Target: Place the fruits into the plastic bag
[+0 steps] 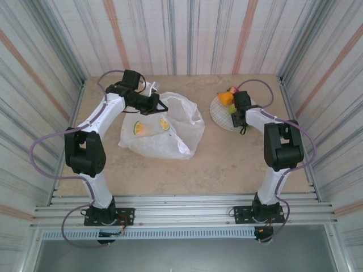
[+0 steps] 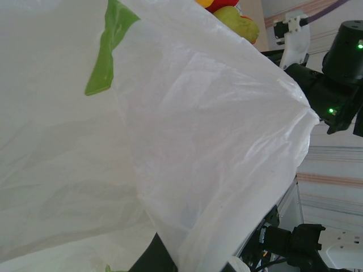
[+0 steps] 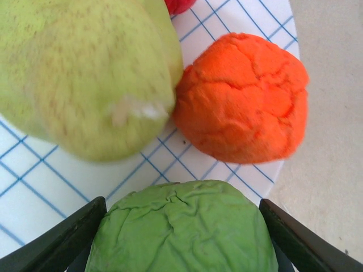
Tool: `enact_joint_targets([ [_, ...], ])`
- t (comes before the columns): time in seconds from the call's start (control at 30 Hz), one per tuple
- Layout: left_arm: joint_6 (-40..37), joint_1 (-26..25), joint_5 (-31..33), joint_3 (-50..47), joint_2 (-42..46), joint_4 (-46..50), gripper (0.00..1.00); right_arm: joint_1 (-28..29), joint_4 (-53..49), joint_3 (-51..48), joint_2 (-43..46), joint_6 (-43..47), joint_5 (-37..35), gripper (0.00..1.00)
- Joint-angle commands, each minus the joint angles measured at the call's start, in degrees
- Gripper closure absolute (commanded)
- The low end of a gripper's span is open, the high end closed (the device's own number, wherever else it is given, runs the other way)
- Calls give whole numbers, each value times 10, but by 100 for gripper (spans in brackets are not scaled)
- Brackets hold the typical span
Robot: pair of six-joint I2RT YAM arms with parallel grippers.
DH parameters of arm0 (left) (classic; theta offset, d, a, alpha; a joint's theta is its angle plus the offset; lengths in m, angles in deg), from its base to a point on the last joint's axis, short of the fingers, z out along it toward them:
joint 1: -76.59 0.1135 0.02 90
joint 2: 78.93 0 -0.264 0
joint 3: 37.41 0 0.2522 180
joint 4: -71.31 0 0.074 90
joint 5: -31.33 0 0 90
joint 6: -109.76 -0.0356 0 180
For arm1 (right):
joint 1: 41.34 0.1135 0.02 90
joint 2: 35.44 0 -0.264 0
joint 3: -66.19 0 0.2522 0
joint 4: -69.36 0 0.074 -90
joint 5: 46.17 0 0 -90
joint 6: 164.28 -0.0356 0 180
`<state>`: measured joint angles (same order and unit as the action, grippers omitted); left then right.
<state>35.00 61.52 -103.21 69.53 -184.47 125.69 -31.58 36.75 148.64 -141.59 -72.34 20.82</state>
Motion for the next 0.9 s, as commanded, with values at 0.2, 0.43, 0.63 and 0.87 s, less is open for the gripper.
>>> enact_joint_targets([
  [0.2,0,-1,-8,-4,30,6,100,54,-35,-71,172,-52,19,39],
  [0.43,0,-1,-7,-4,31,6,100,113,-53,-114,284,-85,107,40],
  [0.63,0,-1,-6,-5,32,6,100,159,-46,-169,358,-102,193,41],
  [0.87,0,-2,-4,-4,33,6,100,225,40,-235,367,-135,242,41],
])
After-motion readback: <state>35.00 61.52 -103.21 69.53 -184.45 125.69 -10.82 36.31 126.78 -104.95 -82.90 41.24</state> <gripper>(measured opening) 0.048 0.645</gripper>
